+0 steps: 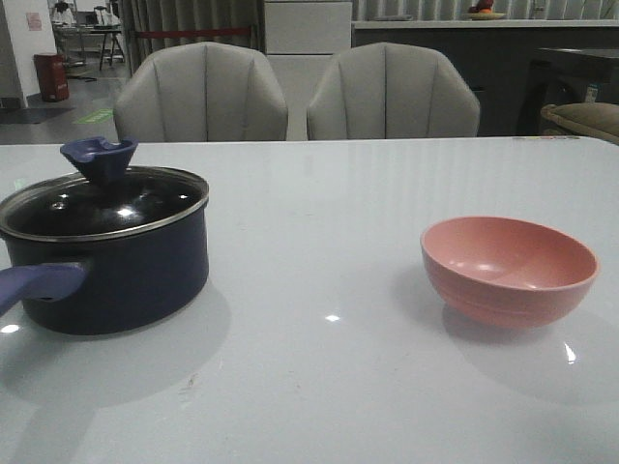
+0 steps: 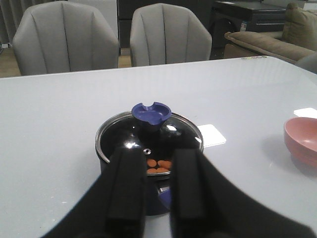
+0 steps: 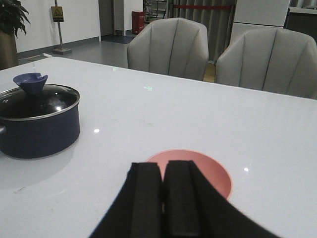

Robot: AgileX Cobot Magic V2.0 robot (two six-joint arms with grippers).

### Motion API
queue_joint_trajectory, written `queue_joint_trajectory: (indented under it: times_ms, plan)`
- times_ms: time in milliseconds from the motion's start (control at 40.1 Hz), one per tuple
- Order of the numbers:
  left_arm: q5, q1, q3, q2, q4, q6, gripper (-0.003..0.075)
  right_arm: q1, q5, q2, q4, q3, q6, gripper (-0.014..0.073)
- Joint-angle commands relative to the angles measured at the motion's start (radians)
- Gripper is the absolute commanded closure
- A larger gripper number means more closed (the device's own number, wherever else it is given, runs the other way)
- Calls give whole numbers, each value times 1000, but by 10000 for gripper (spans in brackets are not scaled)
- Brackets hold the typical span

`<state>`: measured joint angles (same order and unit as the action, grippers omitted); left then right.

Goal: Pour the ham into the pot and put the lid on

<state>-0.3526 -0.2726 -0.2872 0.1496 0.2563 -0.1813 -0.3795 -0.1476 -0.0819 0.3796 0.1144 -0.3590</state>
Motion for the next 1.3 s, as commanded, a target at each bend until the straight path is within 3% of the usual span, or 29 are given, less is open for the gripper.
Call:
queue_joint_trajectory:
  times_ms: [0,574,674,824,999,1273]
  plan:
    - [86,-5,-27,8,4,4,584,3,77,-8,8,29,-11,447]
    - [99,-3,-7,8,-12,4,587,3,77,-8,8,29,-11,447]
    - [130,41,32,2,-93,4,587,3,77,-8,8,29,-11,447]
    - [242,156,125,-44,-101,4,587,3,77,-8,8,29,-11,447]
    - [325,261,245,-141,-136,128,587,3,77,-8,8,29,-11,447]
    - [309,273,314,-174,-164,150,587,3,77,-8,8,29,-11,447]
